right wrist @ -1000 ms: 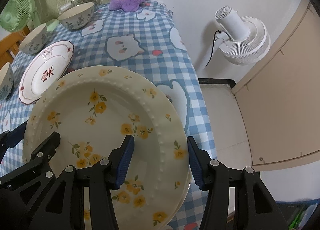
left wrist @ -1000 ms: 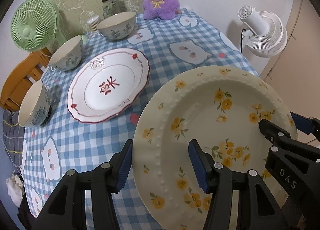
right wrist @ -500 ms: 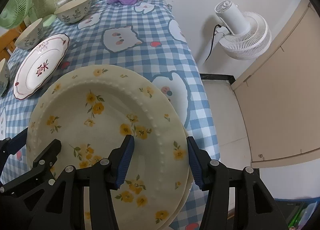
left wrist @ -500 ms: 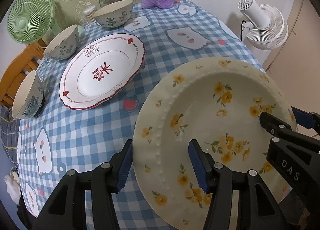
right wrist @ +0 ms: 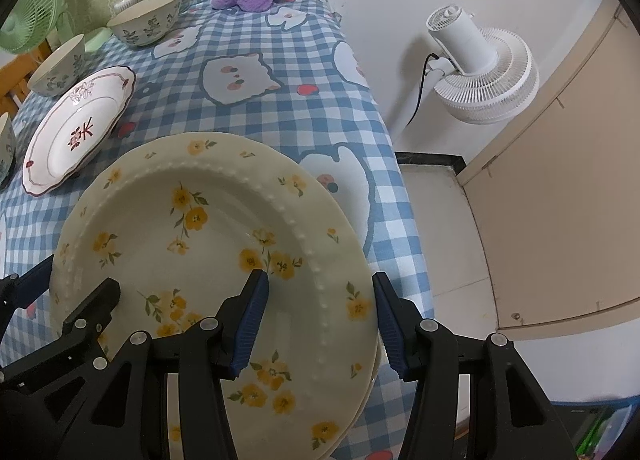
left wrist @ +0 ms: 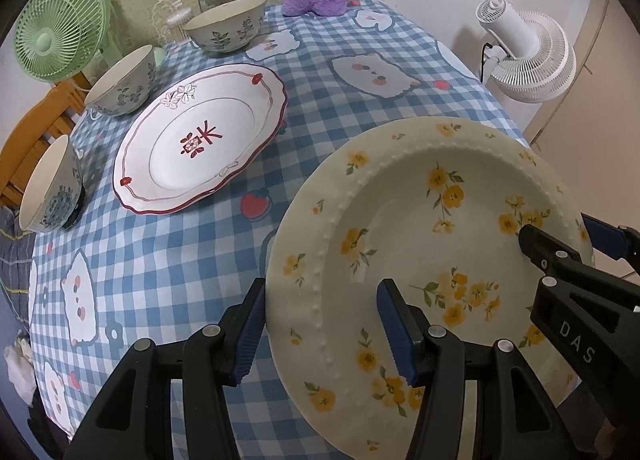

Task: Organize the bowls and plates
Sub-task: 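Carry the cream plate stack with both grippers and lower it onto the table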

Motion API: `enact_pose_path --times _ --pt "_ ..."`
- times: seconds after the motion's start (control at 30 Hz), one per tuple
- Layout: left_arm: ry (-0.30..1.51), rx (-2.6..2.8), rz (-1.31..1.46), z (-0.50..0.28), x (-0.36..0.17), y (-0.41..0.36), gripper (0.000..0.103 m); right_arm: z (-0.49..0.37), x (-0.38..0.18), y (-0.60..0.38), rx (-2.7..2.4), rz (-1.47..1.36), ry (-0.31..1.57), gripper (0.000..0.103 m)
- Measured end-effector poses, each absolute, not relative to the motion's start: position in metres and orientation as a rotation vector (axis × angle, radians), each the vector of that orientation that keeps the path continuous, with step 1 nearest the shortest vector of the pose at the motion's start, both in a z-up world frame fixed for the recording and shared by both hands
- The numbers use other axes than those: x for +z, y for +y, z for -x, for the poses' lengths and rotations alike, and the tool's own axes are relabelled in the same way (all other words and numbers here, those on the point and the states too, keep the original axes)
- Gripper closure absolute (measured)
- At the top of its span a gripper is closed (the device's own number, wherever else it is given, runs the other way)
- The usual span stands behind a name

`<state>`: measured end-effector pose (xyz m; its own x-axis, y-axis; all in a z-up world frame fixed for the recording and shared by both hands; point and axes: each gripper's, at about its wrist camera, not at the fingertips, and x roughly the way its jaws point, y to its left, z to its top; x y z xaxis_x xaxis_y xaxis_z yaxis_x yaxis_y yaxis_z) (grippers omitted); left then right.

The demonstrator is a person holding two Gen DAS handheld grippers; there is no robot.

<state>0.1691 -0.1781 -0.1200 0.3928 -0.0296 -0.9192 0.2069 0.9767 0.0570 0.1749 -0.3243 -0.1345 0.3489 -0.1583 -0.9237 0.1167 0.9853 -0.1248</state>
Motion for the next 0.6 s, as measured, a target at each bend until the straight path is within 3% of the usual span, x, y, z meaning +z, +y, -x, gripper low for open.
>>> enact_pose_path --times 0.6 --pt "1.150 -0.142 -0.131 -0.168 -0.119 -0.177 0.048 -0.172 -0.128 -0.312 -0.097 0.032 1.162 0.045"
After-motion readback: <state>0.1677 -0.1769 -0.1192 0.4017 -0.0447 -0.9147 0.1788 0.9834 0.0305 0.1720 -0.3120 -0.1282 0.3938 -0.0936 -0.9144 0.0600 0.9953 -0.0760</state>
